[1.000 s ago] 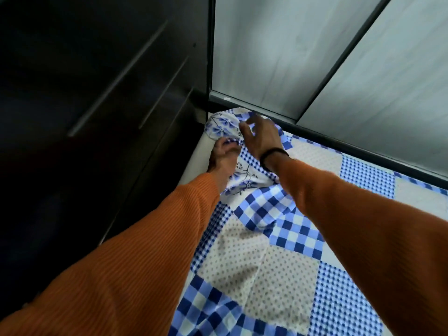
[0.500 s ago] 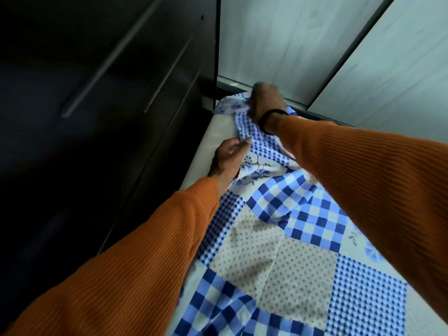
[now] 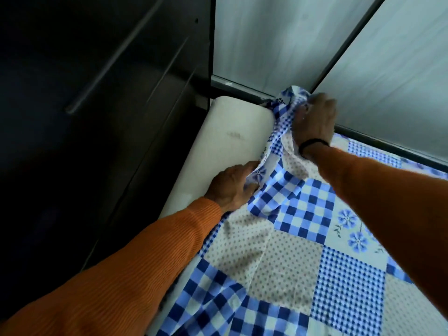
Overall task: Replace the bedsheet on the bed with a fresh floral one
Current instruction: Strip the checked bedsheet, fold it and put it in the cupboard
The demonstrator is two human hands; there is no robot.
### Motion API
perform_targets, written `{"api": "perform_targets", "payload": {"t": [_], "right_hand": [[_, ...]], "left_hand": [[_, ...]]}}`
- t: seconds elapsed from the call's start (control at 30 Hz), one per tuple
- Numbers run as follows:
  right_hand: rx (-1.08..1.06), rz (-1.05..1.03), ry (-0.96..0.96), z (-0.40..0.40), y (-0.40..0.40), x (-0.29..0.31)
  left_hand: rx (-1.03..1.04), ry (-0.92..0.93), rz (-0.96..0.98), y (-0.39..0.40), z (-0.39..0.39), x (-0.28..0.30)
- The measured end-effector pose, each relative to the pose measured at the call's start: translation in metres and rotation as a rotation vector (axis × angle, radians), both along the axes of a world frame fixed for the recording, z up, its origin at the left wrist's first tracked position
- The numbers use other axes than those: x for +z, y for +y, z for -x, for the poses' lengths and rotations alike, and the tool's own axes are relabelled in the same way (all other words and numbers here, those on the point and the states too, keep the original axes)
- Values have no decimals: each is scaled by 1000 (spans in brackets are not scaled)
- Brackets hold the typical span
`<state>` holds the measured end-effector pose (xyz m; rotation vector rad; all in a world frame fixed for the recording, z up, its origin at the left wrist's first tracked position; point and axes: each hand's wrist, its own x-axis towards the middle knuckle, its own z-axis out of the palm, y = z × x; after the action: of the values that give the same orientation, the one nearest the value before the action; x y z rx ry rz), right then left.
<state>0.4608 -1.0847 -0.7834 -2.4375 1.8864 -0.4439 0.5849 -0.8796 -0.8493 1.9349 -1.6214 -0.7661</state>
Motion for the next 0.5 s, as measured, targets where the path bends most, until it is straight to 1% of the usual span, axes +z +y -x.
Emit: {"api": "perform_targets", "payload": {"t": [0.03, 0.07, 0.1, 0.13, 0.17, 0.23, 0.27, 0.33, 0.37, 0.43, 0.47, 0.5], "right_hand": [[196, 54, 77, -1, 17, -4], [460, 82, 238, -1, 35, -8], [707, 13, 377, -2, 51, -13], [848, -70, 507, 3, 62, -16], [877, -127, 583, 9, 67, -16], [725, -149, 605, 25, 60, -5], [656, -130, 615, 34, 54, -1], [587, -58, 687, 52, 52, 9], [557, -68, 700, 58, 50, 13], [491, -164, 718, 61, 59, 20], [498, -188, 742, 58, 72, 22], [572, -165, 767, 55, 86, 20]], "left_hand": [[-9, -49, -3, 4, 2, -1], [-9, -88, 1, 9, 5, -1], [-8, -102, 5, 15, 7, 0], [-3, -97, 8, 22, 9, 1], [5, -79, 0, 30, 10, 1], [48, -30, -35, 50, 10, 4], [85, -8, -58, 65, 9, 6], [154, 21, -104, 103, 7, 12], [175, 25, -142, 124, 6, 14], [207, 11, -220, 175, 10, 19], [225, -17, -251, 201, 15, 22], [245, -39, -274, 226, 21, 25]]}}
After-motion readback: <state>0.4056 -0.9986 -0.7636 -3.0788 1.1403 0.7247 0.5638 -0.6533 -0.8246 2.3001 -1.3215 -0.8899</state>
